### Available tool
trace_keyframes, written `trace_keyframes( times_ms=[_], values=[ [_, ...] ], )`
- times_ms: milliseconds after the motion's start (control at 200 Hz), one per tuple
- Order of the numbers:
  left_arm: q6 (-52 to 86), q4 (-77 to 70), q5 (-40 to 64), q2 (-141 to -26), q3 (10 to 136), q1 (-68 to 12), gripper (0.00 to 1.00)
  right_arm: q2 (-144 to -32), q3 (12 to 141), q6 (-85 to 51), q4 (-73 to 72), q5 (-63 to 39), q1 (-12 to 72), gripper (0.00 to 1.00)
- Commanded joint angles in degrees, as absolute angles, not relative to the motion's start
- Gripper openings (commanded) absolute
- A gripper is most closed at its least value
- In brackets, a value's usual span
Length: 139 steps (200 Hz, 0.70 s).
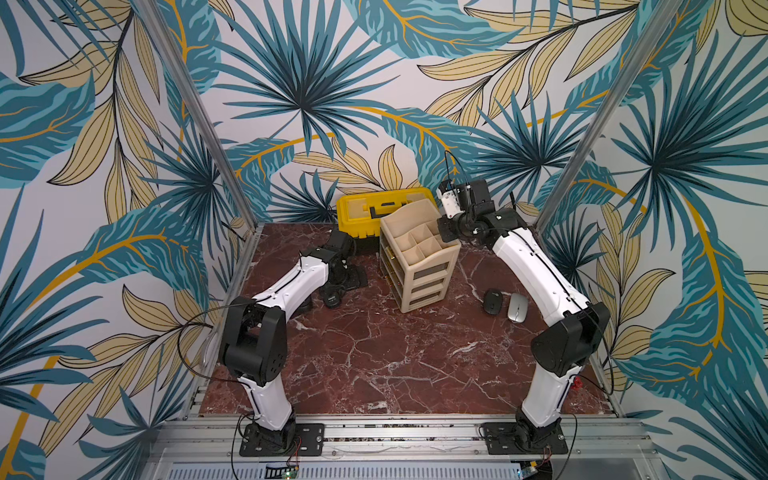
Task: Take the mice out of the drawer
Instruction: Close the drawer in the storage box, then reset both arms
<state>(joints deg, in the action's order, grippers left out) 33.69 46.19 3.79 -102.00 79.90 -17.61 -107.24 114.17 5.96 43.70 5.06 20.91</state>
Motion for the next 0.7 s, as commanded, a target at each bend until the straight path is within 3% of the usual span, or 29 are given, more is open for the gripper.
trace_keyframes(
  times_ms=[0, 691],
  values=[
    [34.1, 47.1, 3.2, -100.2, 76.9, -16.6, 1.0, -110.4, 110.6, 7.8, 52.5, 6.4, 21.1, 0.0],
    [31.0, 52.1, -4.3, -97.4, 77.2, -13.9, 1.0, -110.5, 110.9, 7.5, 52.9, 7.4, 21.1, 0.0]
  ],
)
